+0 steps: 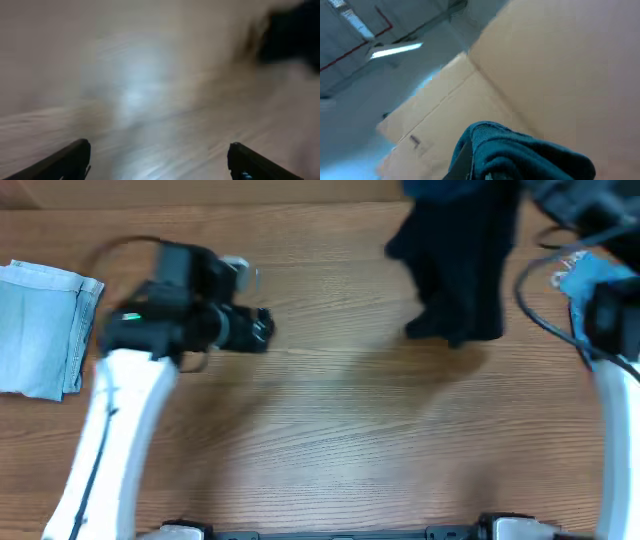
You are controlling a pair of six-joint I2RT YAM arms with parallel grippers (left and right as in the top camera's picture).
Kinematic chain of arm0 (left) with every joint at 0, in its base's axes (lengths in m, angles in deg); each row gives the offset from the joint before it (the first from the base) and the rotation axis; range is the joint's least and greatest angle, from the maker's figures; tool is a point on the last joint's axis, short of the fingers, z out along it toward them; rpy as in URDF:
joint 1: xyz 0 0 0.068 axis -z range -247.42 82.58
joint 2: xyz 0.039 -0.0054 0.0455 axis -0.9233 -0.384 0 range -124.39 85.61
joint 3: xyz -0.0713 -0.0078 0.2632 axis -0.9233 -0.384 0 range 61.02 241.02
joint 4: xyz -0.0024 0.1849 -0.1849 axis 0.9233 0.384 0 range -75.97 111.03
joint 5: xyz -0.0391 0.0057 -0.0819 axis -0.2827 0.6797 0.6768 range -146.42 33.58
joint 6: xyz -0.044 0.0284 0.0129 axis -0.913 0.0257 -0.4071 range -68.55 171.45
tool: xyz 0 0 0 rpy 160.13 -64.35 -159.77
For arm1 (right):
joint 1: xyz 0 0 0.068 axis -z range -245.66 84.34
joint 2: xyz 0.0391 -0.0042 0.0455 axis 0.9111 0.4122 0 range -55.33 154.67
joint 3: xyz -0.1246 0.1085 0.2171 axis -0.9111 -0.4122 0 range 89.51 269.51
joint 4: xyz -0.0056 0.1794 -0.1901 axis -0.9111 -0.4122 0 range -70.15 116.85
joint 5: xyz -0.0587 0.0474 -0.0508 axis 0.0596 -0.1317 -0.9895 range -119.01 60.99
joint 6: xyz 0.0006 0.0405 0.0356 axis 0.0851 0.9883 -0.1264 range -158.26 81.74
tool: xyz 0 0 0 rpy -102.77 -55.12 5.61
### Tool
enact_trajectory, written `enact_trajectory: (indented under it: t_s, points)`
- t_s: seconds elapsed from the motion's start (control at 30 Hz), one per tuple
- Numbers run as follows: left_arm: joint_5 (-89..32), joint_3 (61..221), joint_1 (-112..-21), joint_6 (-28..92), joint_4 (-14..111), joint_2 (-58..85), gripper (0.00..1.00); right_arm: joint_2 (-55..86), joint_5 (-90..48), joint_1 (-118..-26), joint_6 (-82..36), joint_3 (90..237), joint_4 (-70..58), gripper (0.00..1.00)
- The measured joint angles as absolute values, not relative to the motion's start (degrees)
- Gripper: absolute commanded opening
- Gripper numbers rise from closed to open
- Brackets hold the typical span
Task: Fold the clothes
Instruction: 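Lift the dark shirt with the right gripper and drag it toward center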
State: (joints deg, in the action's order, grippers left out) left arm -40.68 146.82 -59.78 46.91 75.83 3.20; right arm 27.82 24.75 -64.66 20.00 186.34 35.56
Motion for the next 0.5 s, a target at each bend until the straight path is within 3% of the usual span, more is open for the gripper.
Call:
enact_trajectory:
  t_s: [0.1, 0.33, 0.5]
  points:
    - [-41.51, 156.02, -65.38, 46.91, 79.40, 8.44, 0.97, 34.62, 23.44, -71.85, 19.98, 186.37, 35.74, 0.04]
    - [-43.02, 165.27, -69.40, 46.91, 83.53, 17.56, 0.95, 48.89, 20.27, -91.94, 21.42, 185.93, 58.71, 0.04]
    - [-43.67, 165.27, -69.40, 46.91, 85.19, 15.59, 0.95, 48.28, 18.41, -92.92, 21.64, 186.02, 69.53, 0.04]
